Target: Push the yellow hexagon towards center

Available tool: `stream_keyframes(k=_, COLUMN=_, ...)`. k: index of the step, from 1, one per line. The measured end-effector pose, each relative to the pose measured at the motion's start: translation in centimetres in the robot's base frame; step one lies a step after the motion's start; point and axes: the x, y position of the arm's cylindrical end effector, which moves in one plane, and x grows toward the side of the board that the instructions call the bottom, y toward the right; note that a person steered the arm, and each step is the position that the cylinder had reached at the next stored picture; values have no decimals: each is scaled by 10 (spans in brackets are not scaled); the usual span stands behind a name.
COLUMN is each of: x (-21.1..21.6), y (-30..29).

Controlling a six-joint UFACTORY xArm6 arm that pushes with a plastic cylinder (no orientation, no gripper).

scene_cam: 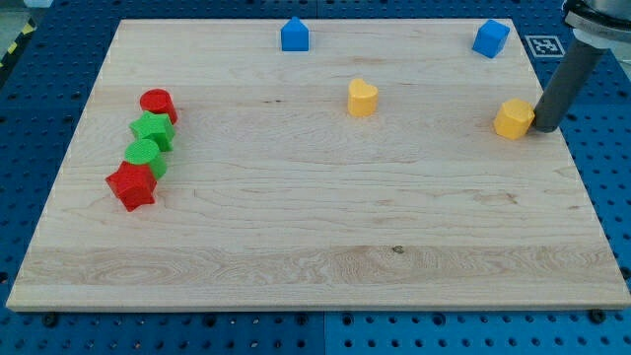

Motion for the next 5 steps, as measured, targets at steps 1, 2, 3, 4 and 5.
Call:
stream_keyframes(k=1, x=-6, y=-24)
stream_keyframes(k=2, x=-6, y=-60)
stream_keyframes(k=3, x=-6, y=-84)
stream_keyframes(k=4, x=-6, y=-99)
stream_keyframes(k=5, x=-6, y=-97)
